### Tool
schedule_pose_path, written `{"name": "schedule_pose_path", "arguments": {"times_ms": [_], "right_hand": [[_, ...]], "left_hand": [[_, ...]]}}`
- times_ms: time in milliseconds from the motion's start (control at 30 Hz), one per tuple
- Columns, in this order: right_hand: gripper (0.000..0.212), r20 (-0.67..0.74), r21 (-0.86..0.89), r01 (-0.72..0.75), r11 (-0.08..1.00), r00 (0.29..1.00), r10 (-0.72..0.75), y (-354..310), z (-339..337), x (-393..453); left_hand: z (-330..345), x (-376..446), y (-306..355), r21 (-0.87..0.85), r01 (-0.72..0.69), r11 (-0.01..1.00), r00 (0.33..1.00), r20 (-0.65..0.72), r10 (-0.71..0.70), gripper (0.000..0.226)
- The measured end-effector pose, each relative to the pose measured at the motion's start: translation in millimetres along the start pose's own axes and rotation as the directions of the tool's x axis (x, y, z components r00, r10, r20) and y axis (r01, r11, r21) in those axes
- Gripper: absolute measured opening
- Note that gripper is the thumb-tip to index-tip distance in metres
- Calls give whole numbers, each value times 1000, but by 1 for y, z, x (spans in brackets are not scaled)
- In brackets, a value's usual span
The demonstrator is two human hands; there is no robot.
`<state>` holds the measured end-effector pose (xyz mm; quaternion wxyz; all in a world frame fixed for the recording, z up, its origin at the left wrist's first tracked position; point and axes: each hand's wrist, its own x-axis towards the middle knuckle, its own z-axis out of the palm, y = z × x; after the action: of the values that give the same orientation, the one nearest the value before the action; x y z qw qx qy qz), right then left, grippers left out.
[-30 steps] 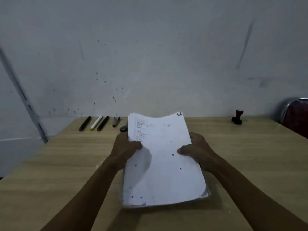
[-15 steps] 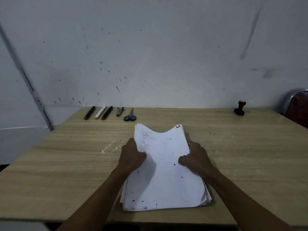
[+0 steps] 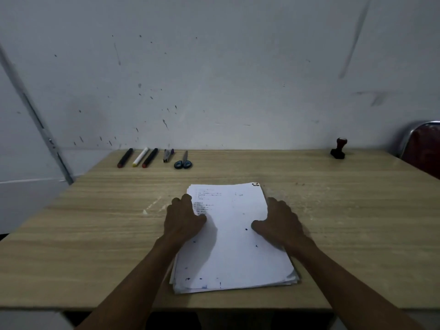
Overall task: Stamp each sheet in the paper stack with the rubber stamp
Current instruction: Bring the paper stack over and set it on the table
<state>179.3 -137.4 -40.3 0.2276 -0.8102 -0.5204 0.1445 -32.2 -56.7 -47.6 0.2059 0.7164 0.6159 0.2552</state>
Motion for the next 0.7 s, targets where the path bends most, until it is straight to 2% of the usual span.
{"name": "schedule_pose_path", "arguments": {"times_ms": [200, 333, 467, 567, 700], "right_hand": [[50, 11, 3, -2, 1000, 1000, 2, -1, -3, -3], [60, 29, 43, 7, 999, 1000, -8, 0, -8, -3], [60, -49, 21, 21, 1000, 999, -20, 6, -14, -1], [55, -127, 11, 46, 999, 991, -44, 14, -21, 2], [43, -221, -14, 35, 999, 974, -37, 28, -32, 15]], "left_hand": [[1, 2, 0, 22, -16, 1000, 1000, -9, 16, 50], [0, 4, 3, 89, -16, 996, 1000, 9, 15, 54], [-2, -3, 18, 200, -95, 975, 987, -112, 119, 51], [1, -3, 35, 21, -238, 971, 955, -179, 237, 41], [15, 4, 71, -111, -445, 889, 894, -121, 432, 27]]}}
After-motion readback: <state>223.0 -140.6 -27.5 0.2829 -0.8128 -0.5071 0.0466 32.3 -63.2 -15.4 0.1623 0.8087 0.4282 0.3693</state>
